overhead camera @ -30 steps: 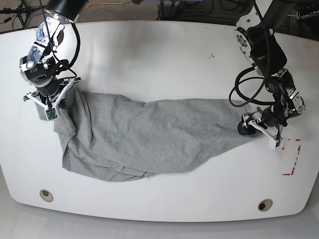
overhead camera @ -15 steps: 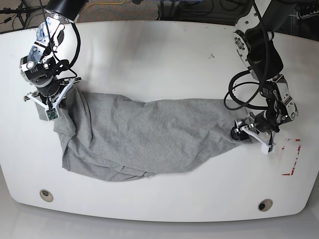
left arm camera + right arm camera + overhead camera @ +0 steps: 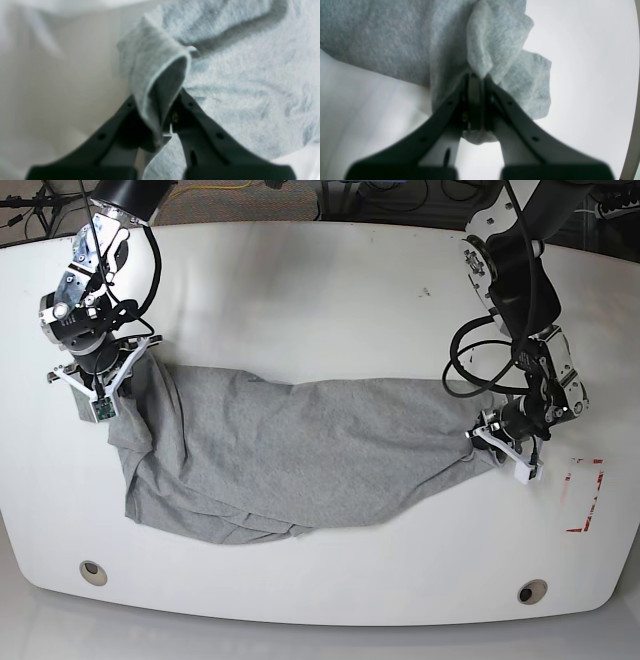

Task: Fold the T-shirt properly
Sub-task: 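Lower the left gripper and grasp the shirt edge opposite the right gripper, then lift the shirt with both grippers, stretching it between them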

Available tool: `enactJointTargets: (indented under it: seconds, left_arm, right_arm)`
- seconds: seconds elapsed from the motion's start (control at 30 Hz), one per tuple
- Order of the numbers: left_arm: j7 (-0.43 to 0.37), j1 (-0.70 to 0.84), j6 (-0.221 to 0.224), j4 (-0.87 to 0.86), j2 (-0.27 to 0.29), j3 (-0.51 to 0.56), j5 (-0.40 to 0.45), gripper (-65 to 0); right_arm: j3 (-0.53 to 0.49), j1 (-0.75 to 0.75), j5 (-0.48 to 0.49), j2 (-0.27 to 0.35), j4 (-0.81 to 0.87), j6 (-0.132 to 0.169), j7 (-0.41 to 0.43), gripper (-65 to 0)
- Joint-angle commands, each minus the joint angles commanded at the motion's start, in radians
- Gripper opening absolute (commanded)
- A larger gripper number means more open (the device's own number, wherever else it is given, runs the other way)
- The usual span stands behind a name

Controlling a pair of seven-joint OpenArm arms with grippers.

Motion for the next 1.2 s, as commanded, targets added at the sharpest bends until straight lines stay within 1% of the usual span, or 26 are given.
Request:
enactJointTargets:
  seconds: [0.17, 0.27, 0.37, 0.5, 0.57, 0.73, 0.97, 1.07, 1.2]
  left_arm:
    - [0.012, 0.0, -0.002, 0.101, -0.003, 0.0, 0.0, -65.0]
    - [0.032, 0.0, 0.002, 0.176, -0.008, 0.003, 0.0, -65.0]
    - [0.035, -0.005, 0.002, 0.226, -0.008, 0.009, 0.002, -65.0]
    - [0.071, -0.031, 0.002, 0.307, -0.02, 0.063, 0.002, -65.0]
    - [0.103, -0.052, 0.002, 0.354, -0.032, 0.077, 0.002, -65.0]
    - [0.161, -0.107, 0.002, 0.442, -0.034, 0.08, 0.0, -65.0]
    - [0.21, -0.172, 0.002, 0.552, -0.038, 0.078, 0.002, -65.0]
    - [0.239, -0.199, 0.002, 0.594, -0.057, 0.078, 0.002, -65.0]
    - [0.258, -0.244, 0.003, 0.628, -0.061, 0.078, 0.002, -65.0]
  right_arm:
    - [-0.002, 0.011, 0.0, 0.0, 0.008, 0.0, -0.003, -65.0]
    - [-0.002, 0.06, -0.003, 0.006, -0.002, 0.0, -0.005, -65.0]
    - [-0.002, 0.1, -0.009, 0.006, -0.028, 0.0, -0.006, -65.0]
    - [-0.003, 0.181, -0.011, 0.014, -0.08, 0.0, -0.017, -65.0]
    - [-0.003, 0.226, -0.011, 0.035, -0.112, 0.0, -0.025, -65.0]
    - [-0.003, 0.331, -0.011, 0.061, -0.199, 0.0, -0.029, -65.0]
    - [-0.003, 0.479, -0.011, 0.114, -0.325, 0.0, -0.029, -65.0]
    - [-0.003, 0.543, -0.011, 0.143, -0.373, 0.0, -0.029, -65.0]
    - [-0.005, 0.623, -0.011, 0.167, -0.43, 0.0, -0.029, -65.0]
